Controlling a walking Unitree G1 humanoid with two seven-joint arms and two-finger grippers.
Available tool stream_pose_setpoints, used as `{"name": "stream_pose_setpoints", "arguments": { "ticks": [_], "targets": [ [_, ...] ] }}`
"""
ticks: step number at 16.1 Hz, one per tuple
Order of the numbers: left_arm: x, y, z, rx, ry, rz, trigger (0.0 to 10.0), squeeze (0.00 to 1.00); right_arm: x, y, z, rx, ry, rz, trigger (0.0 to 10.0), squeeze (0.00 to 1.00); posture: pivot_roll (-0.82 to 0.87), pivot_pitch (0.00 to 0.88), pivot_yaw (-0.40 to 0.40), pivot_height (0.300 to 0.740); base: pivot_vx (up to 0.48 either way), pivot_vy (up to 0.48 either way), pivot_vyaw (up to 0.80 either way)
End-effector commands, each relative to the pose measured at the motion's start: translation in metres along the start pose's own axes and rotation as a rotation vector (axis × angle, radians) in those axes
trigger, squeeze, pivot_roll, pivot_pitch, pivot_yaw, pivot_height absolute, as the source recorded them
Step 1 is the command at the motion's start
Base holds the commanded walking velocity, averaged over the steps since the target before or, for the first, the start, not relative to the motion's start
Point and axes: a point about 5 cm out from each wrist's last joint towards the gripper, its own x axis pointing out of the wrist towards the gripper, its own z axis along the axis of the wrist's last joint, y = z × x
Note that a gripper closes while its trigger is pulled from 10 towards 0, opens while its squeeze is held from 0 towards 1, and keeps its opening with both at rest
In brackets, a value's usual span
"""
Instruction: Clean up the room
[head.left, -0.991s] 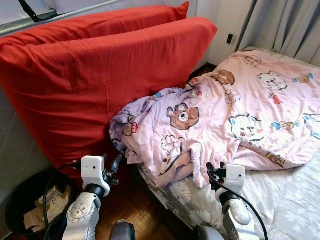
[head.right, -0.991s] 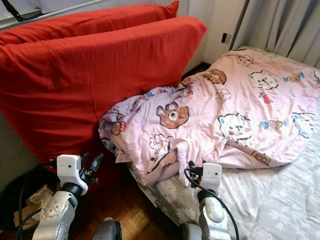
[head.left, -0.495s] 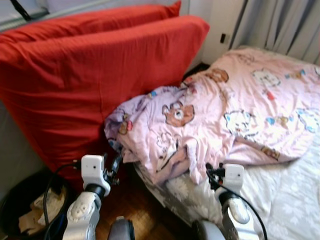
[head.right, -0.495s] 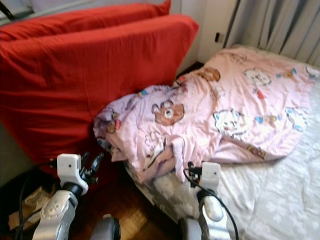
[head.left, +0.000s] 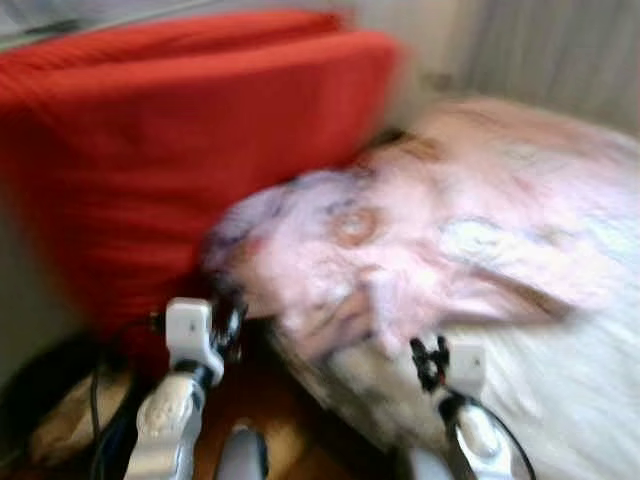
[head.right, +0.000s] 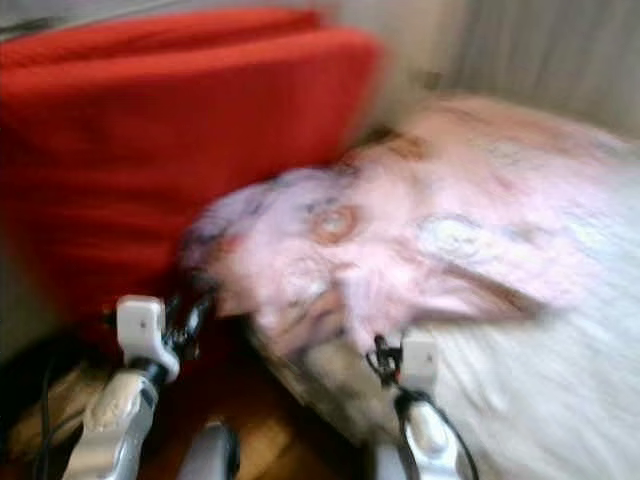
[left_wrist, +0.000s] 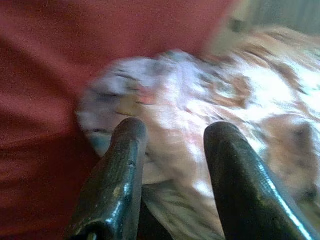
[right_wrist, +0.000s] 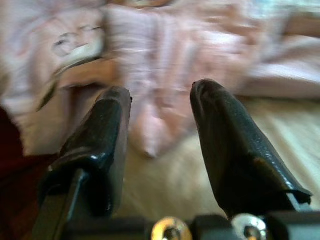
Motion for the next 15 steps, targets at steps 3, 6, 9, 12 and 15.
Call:
{"name": "stream_pose_setpoints", "arguments": {
  "ticks": [3, 6, 9, 12, 15],
  "targets": [
    [-0.007, 0.0043, -0.0113, -0.012, 0.057, 0.013, 10.0, 0.0, 0.0011, 0.0093, 0.0006, 0.012, -0.006, 0.033, 10.0, 0.0, 0.03, 0.079, 0.005, 0.62, 0.0, 0.0, 0.8],
    [-0.007, 0.004, -0.0112, -0.013, 0.059, 0.009, 10.0, 0.0, 0.0006, 0.0096, -0.0004, 0.023, -0.001, 0.032, 10.0, 0.0, 0.03, 0.079, 0.006, 0.62, 0.0, 0.0, 0.41],
    [-0.0069, 0.0041, -0.0117, -0.013, 0.062, 0.007, 10.0, 0.0, 0.0004, 0.0083, -0.0016, 0.027, 0.003, 0.024, 10.0, 0.0, 0.03, 0.081, 0.008, 0.62, 0.0, 0.0, 0.0],
    [-0.0061, 0.0035, -0.0119, -0.016, 0.066, 0.003, 10.0, 0.0, 0.0006, 0.0093, -0.0019, 0.015, 0.006, 0.033, 10.0, 0.0, 0.03, 0.08, 0.01, 0.62, 0.0, 0.0, 0.0],
    [-0.0053, 0.0019, -0.0124, -0.032, 0.074, -0.011, 10.0, 0.0, 0.0001, 0.0072, -0.0027, 0.032, 0.008, 0.011, 10.0, 0.0, 0.03, 0.081, 0.013, 0.62, 0.0, 0.0, 0.0]
  ]
}}
